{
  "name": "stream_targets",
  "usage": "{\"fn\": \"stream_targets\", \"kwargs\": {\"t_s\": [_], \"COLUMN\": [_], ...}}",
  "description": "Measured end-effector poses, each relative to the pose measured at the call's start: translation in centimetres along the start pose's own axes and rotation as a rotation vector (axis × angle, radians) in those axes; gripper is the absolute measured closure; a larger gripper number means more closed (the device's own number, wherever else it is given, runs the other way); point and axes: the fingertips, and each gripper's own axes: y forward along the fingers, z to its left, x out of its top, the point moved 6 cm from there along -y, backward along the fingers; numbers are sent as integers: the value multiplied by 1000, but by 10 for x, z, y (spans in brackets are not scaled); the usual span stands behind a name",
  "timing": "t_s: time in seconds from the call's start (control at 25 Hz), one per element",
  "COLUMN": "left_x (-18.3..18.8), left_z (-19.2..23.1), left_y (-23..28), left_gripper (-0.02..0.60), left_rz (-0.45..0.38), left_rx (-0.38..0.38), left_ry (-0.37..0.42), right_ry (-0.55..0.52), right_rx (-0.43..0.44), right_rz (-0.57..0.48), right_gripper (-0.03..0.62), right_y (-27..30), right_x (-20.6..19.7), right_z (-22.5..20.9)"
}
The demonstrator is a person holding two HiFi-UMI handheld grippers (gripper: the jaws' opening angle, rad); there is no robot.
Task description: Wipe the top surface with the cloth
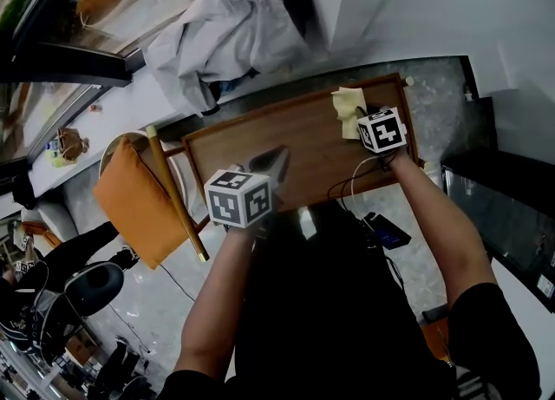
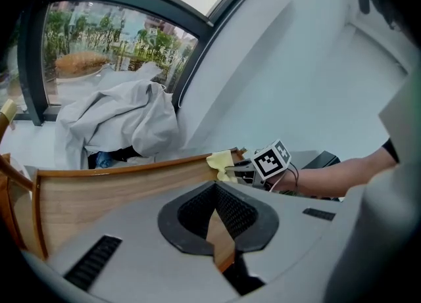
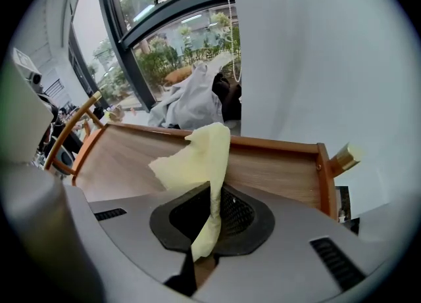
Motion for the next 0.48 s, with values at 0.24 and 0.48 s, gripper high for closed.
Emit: {"fn": "stream_targets", "kwargs": {"t_s": [0.24,0.48], "left_x": [1,4], "left_z": [-4,-13], "left_y": [4,9], "left_gripper": [574,572], "left_rz": [8,8], "left_rx": [-7,-18], "left_ry": [9,18], "right_ry": [49,39], "right_rx": [-58,-116], "right_rz": [6,17], "right_gripper": [562,562], "right_y": [-11,-22], "right_x": [-5,-5], "right_z": [-29,-51]}}
